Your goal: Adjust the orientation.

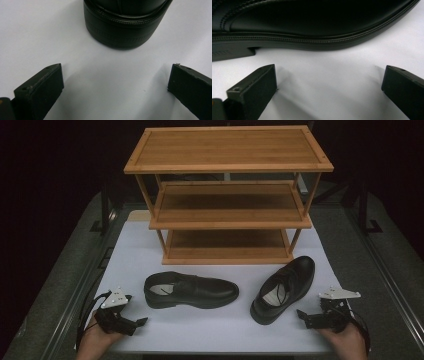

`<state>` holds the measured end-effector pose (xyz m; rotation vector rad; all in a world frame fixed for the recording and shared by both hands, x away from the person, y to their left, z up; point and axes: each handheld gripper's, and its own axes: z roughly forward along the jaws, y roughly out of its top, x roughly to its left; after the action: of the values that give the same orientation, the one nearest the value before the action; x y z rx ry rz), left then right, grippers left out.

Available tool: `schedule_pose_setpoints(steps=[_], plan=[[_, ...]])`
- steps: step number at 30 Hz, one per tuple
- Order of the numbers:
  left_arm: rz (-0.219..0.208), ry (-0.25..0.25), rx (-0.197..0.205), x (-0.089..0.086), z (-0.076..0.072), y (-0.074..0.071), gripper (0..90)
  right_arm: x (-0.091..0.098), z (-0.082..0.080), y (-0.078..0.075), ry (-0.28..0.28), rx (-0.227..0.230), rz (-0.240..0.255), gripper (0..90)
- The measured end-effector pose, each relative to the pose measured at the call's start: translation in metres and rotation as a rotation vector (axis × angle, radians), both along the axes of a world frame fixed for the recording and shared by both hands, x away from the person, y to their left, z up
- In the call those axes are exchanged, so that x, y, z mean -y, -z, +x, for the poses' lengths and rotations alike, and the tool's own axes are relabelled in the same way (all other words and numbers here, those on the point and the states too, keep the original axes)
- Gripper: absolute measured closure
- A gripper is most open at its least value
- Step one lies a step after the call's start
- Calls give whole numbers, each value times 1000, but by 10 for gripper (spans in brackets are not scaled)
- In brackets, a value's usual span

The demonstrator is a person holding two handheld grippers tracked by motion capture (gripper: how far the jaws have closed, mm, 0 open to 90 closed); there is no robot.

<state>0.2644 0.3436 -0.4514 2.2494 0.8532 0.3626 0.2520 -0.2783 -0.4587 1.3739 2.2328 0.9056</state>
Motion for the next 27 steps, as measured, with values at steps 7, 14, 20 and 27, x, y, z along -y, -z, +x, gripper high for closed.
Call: schedule_pose_setpoints(steps=[7,14,20,27], plan=[[-2,-1,-1,0,0,0,0,0,0,0,0,0,1,0],[2,-5,4,0,0,-1,0,0,0,0,0,0,0,0],[-24,-13,-1,-1,3,-10,0,0,0,0,0,-1,1,0],[-62,-1,50,-9,10,-34,224,0,0,0,0,0,0,0]])
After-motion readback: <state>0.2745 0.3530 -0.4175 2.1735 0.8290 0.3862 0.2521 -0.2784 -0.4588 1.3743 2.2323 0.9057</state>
